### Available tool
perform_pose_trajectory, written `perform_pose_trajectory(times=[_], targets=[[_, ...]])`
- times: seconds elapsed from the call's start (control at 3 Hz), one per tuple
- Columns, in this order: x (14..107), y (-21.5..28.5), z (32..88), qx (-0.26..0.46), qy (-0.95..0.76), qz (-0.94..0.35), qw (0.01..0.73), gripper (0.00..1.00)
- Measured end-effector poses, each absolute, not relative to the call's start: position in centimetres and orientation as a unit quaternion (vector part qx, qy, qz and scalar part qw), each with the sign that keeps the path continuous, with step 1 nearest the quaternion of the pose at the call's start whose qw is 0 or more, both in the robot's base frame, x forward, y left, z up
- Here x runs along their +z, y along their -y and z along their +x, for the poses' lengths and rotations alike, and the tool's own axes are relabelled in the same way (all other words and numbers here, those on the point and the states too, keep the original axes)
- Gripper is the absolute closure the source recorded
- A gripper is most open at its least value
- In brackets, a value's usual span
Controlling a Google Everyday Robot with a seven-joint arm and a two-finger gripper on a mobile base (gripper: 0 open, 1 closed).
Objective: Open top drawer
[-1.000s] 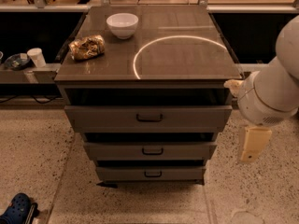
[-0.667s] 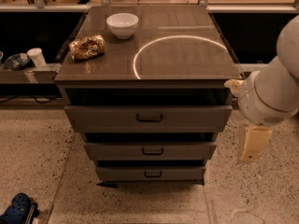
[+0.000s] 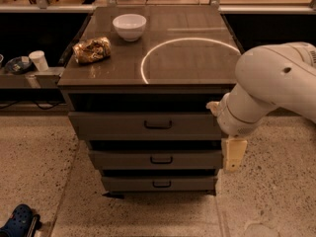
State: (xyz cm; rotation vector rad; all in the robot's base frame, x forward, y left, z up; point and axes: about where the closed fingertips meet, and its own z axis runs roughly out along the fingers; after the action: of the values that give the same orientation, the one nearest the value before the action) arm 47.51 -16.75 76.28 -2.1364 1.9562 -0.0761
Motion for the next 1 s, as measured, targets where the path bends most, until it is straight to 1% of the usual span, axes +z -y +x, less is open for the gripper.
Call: perform_pose_trajectory(times=[0.33, 1.0], targets=[[71.8, 15.2, 51.0, -0.009, -0.664, -0.737, 0.125, 0.00], [66.0, 15.0, 56.5, 0.020, -0.684, -0.718, 0.123, 0.00]])
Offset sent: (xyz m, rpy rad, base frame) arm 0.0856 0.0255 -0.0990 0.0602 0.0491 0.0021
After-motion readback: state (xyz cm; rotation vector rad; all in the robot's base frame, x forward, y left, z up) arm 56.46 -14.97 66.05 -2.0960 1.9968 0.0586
